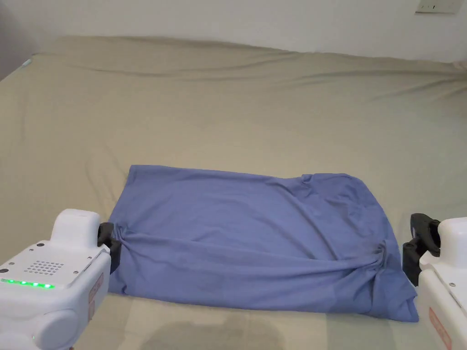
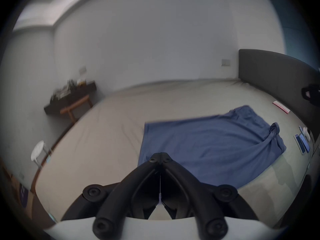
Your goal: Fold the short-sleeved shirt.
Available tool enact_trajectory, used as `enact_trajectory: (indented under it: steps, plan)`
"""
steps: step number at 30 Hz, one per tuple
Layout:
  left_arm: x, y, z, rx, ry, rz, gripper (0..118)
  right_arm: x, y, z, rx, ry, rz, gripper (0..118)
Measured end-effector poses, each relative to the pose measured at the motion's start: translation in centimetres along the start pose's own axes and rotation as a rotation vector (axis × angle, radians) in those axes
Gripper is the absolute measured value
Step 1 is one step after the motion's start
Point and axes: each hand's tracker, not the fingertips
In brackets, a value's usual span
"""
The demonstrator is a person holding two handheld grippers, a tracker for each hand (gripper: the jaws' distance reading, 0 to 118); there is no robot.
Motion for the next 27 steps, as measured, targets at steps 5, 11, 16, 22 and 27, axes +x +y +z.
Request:
enact_trajectory:
  steps: [5,11,16,22,27]
  plan:
    - [-3.1,-4.2,-5.4,-0.206,0.051,0.162,5,1.0,-1.4,0.2,-0.043,-0.014,0.013,2]
    - [-4.5,-6.4,-10.4,-0.339,0.023,0.23,107,2.2,-3.4,-0.9,-0.139,-0.033,0.029,2]
    - [-3.8,-6.8,-12.8,-0.392,0.031,0.196,113,3.2,-4.8,-1.8,-0.203,-0.05,0.05,2]
    - [-2.5,-6.1,-11.7,-0.355,0.046,0.167,67,4.2,-6.2,-5.0,-0.359,-0.013,0.017,4]
    - [-1.4,-4.9,-9.2,-0.29,0.011,0.146,11,5.1,-9.3,-11.1,-0.599,0.079,-0.103,110]
